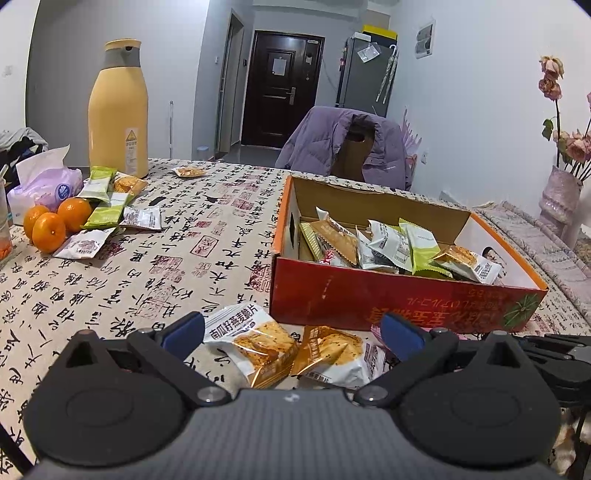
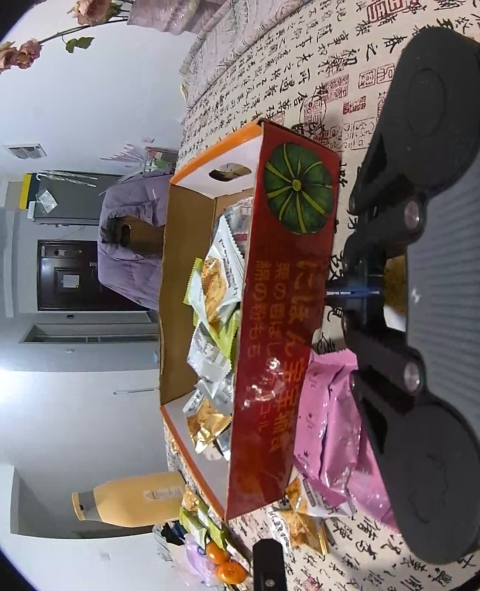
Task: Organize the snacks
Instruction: 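Grasp a white cracker packet with the right gripper while the left grasps another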
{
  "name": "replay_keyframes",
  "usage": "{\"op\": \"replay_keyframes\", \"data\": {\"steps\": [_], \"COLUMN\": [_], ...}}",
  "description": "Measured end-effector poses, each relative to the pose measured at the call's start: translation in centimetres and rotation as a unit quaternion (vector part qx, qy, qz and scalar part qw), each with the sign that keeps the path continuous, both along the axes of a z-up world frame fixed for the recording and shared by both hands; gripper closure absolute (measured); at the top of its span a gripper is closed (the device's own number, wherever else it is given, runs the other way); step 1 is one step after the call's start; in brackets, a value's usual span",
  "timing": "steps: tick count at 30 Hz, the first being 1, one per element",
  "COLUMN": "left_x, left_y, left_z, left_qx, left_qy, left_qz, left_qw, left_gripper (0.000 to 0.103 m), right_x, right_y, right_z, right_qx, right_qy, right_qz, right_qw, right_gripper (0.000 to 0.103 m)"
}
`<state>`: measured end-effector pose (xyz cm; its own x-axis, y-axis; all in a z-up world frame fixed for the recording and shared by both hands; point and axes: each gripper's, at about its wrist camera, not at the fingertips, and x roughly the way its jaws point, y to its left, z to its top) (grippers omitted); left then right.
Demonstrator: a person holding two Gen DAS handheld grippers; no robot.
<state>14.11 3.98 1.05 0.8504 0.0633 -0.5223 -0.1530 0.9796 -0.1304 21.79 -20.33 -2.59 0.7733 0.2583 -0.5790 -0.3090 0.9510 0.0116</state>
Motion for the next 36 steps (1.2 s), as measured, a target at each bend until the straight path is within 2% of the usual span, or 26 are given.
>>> {"op": "replay_keyframes", "data": {"steps": [12,14,15,16,17,18,19,20,22,23,29,32,34,36], "left_x": [-0.2,-0.2,-0.3,-0.3,-0.4,-0.4,-0.5,-0.5,-0.7,-0.7,-1.1,-1.3,-1.4,-1.4], "left_y": [0.7,0.4,0.3,0.2,0.0,0.0,-0.1,-0.1,-0.3,-0.3,-1.0,-1.2,-1.4,-1.5], "left_z": [-0.2,-0.3,-0.3,-0.4,-0.4,-0.3,-0.3,-0.3,-0.2,-0.1,0.2,0.3,0.3,0.2], "left_qx": [-0.007,-0.004,-0.003,-0.002,-0.001,0.000,0.001,0.001,0.002,0.002,0.007,0.010,0.012,0.014], "left_qy": [0.006,0.008,0.009,0.010,0.010,0.010,0.010,0.010,0.009,0.009,0.008,0.008,0.009,0.012], "left_qz": [0.008,0.006,0.005,0.004,0.002,0.002,0.001,0.001,0.001,0.001,-0.002,-0.002,-0.004,-0.006], "left_qw": [0.9999,0.9999,0.9999,0.9999,0.9999,0.9999,0.9999,0.9999,1.0000,1.0000,0.9999,0.9999,0.9999,0.9998], "left_gripper": [0.000,0.000,0.000,0.000,0.000,0.000,0.000,0.000,0.000,0.000,0.000,0.000,0.000,0.000], "right_x": [-2.2,-2.3,-2.4,-2.6,-2.9,-3.2,-3.6,-4.0,-4.6,-4.7,-4.3,-3.8,-3.8,-3.8], "right_y": [-1.5,-1.9,-2.2,-2.4,-2.7,-2.8,-2.9,-3.0,-3.1,-3.0,-1.7,-1.2,-1.3,-1.3], "right_z": [1.1,1.1,1.0,0.9,0.7,0.5,0.4,0.2,-0.2,-0.4,-1.1,-1.3,-1.3,-1.2], "right_qx": [0.017,0.023,0.026,0.028,0.028,0.027,0.024,0.023,0.015,0.012,-0.016,-0.023,-0.009,-0.008], "right_qy": [-0.030,-0.022,-0.019,-0.015,-0.011,-0.011,-0.010,-0.009,-0.004,-0.002,0.019,0.027,0.029,0.028], "right_qz": [-0.007,-0.011,-0.015,-0.014,-0.016,-0.017,-0.016,-0.015,-0.012,-0.009,0.012,0.022,0.030,0.031], "right_qw": [0.999,0.999,0.999,0.999,0.999,0.999,1.000,1.000,1.000,1.000,1.000,0.999,0.999,0.999], "right_gripper": [0.101,0.093,0.084,0.066,0.056,0.040,0.032,0.028,0.004,0.002,0.002,0.014,0.030,0.033]}}
